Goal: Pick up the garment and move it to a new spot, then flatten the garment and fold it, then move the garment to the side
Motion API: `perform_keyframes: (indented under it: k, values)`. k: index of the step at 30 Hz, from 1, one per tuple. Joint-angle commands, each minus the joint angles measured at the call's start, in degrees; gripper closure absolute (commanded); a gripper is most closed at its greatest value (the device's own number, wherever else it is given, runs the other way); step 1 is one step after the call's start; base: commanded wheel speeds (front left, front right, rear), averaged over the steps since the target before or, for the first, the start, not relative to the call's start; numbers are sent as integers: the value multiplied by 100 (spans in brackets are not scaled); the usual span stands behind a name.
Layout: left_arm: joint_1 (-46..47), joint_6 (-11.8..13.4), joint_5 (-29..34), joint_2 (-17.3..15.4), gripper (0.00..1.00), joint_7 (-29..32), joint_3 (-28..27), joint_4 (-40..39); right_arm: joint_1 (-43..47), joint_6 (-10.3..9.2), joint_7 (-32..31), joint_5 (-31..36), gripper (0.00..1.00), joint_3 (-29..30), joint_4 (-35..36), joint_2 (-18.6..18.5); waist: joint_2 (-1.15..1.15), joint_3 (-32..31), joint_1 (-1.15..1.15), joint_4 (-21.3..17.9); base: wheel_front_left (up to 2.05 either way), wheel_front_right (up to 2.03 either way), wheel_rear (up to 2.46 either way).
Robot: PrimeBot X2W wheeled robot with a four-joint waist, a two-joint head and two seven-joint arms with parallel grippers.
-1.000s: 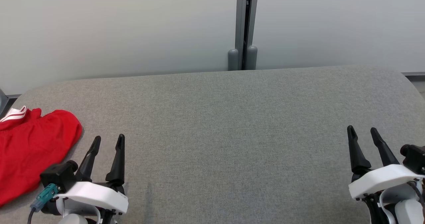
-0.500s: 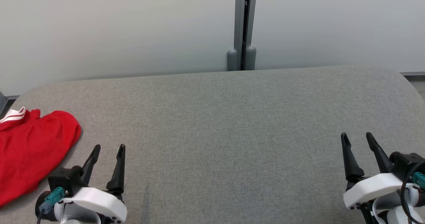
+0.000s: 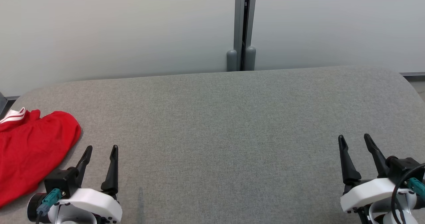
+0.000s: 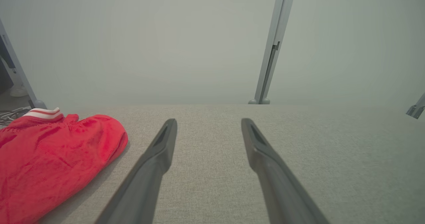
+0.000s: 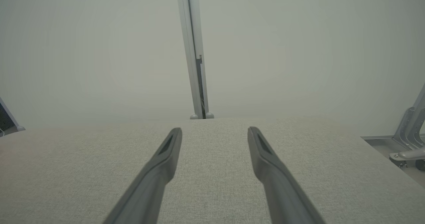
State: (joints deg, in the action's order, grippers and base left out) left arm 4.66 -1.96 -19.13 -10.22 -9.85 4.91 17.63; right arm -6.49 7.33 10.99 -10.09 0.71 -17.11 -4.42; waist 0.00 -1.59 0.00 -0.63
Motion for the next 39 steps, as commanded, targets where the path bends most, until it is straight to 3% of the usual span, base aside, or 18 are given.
perform_keyframes:
  k: [1, 20, 39]
  values:
    - [-46, 42, 161, -58, 0, -25, -29, -57, 57, 25, 94, 30, 0, 24, 96, -16, 0, -1, 0, 2, 0, 0, 0]
    - [-167, 211, 610, -148, 0, 12, -107, -191, 240, 22, 287, 94, 0, 8, 266, 41, 0, -29, 0, 28, 0, 0, 0]
    - [-132, 271, 439, -117, 0, -24, -17, -140, 256, 22, 205, -119, 0, 56, 221, -23, 0, -37, 0, 93, 0, 0, 0]
